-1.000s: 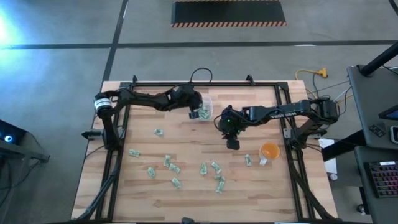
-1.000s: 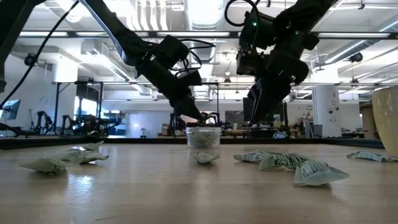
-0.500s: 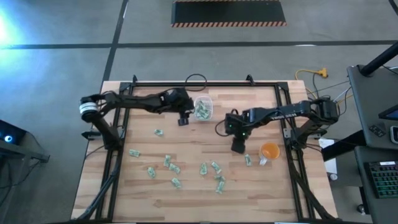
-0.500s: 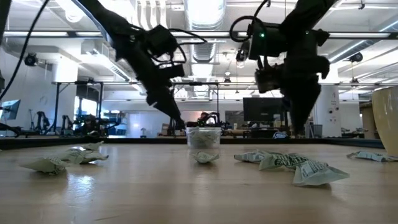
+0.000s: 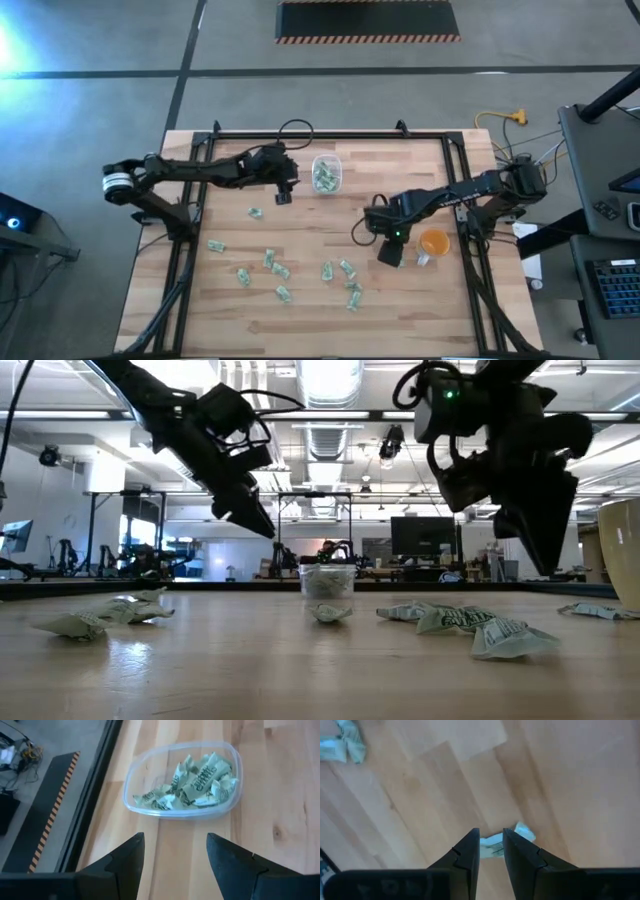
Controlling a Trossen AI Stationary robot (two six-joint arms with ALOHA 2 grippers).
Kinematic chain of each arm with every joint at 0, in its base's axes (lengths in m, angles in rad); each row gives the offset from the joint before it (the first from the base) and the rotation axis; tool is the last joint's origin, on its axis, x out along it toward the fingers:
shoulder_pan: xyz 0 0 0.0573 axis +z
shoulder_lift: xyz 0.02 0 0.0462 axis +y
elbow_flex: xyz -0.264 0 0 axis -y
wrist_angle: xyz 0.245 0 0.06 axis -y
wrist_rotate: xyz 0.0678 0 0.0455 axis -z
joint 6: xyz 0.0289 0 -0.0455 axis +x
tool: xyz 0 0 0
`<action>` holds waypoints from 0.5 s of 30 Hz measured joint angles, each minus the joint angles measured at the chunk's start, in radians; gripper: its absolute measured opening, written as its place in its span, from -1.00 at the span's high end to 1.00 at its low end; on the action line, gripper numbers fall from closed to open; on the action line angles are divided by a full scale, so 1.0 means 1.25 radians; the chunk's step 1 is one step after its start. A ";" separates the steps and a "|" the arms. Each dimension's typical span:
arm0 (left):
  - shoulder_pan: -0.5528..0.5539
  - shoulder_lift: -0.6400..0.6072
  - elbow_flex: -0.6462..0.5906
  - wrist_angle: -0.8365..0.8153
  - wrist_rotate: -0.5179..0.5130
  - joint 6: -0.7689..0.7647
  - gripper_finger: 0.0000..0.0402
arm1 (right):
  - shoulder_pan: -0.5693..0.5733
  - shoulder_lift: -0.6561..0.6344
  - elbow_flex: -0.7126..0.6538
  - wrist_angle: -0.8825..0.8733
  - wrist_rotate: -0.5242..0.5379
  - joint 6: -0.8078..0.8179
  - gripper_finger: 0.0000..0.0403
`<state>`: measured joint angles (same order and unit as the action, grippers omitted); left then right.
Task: Pick and place Stevia / Truvia into bins
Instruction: Put the green stevia packet into the transparent bin
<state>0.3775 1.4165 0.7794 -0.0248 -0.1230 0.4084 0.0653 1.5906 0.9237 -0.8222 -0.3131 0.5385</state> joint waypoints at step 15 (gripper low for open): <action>0.000 -0.001 0.002 0.006 0.000 -0.001 0.02 | 0.102 0.061 0.000 -0.027 0.068 0.025 0.66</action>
<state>0.3775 1.4147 0.7818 -0.0170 -0.1234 0.4076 0.1930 1.6671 0.9234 -0.8565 -0.2277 0.5694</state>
